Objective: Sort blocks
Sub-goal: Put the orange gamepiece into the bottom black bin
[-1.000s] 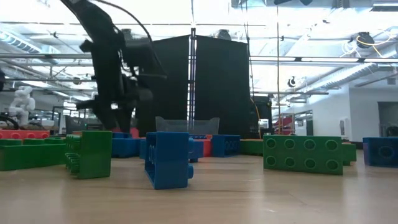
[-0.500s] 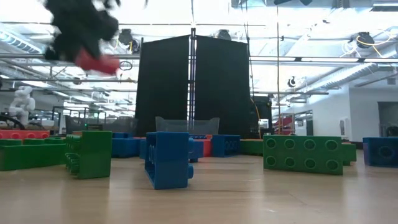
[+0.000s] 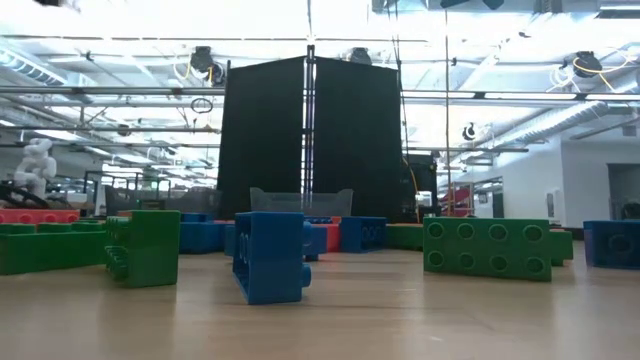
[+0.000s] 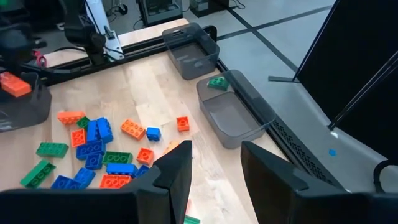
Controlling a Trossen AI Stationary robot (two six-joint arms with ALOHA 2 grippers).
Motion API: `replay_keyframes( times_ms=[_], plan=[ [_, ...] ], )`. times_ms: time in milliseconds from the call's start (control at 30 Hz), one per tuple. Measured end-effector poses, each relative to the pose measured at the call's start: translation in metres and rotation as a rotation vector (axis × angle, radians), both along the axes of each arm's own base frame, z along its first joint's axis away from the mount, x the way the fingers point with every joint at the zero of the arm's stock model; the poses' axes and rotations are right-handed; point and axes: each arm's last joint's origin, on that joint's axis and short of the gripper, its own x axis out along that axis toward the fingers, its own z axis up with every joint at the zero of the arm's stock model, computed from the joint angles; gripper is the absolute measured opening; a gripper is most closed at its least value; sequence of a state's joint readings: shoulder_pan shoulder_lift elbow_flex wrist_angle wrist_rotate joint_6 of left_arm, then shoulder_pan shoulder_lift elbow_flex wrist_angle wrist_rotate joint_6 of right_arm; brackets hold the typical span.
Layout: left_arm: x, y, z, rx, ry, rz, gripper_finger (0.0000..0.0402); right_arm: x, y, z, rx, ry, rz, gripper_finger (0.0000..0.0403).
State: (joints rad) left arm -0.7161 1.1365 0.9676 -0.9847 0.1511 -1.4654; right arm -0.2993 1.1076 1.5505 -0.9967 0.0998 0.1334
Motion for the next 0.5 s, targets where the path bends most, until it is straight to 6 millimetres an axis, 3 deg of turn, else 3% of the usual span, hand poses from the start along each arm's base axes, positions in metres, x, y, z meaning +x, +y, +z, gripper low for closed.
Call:
replay_keyframes(
  times_ms=[300, 500],
  plan=[
    [-0.026, -0.044, -0.017, -0.005, 0.191, -0.049, 0.0122, 0.0, 0.0, 0.0, 0.009, -0.004, -0.006, 0.0135],
    [-0.029, -0.062, -0.028, -0.003, 0.222, -0.101, 0.0122, 0.0, 0.0, 0.0, 0.005, -0.002, -0.003, 0.0135]
  ],
)
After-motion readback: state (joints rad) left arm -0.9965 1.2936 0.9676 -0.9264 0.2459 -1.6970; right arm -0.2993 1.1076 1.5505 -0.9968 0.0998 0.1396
